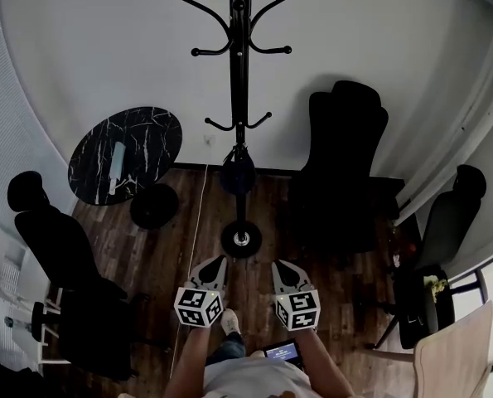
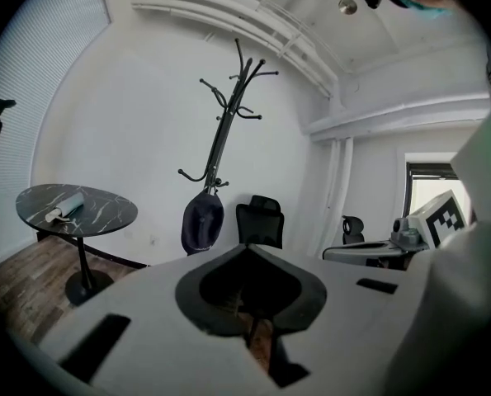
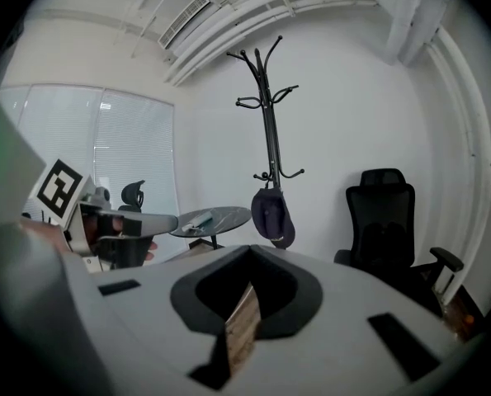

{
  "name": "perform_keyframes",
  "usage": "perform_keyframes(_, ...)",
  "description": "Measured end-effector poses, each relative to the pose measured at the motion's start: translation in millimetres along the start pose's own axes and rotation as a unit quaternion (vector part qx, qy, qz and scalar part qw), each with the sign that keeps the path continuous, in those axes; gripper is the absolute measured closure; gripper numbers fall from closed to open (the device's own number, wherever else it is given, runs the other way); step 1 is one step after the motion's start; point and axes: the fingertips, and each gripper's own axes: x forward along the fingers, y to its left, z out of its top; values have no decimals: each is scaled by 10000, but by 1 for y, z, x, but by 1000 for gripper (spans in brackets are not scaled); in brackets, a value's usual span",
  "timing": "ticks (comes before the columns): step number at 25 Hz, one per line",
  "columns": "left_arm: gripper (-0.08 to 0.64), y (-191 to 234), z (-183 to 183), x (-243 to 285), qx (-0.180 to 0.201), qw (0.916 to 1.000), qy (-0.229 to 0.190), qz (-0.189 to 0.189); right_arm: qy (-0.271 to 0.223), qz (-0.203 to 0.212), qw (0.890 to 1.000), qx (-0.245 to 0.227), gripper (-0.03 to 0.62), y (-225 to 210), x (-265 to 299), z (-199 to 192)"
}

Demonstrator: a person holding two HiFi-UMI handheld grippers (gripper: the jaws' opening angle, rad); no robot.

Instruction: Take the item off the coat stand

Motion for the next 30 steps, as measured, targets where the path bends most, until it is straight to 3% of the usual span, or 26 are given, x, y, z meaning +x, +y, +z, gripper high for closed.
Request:
perform_keyframes(7,540,49,29,53,-23,10000,14,-7,-21,-80,9999,151,581,-19,61,27)
perform_keyframes(19,540,126,69,140,154,9992,102,-352,-125,-361,9980,495,581,-42,178,61)
perform_keyframes(24,540,144,73,162,154,9985,93,-520,-178,-527,9972,495,580,-46,197,67)
perform_keyframes(30,540,137,69,176,270,9968,46,-754,-87,-759,9956,538,580,-59,195,58)
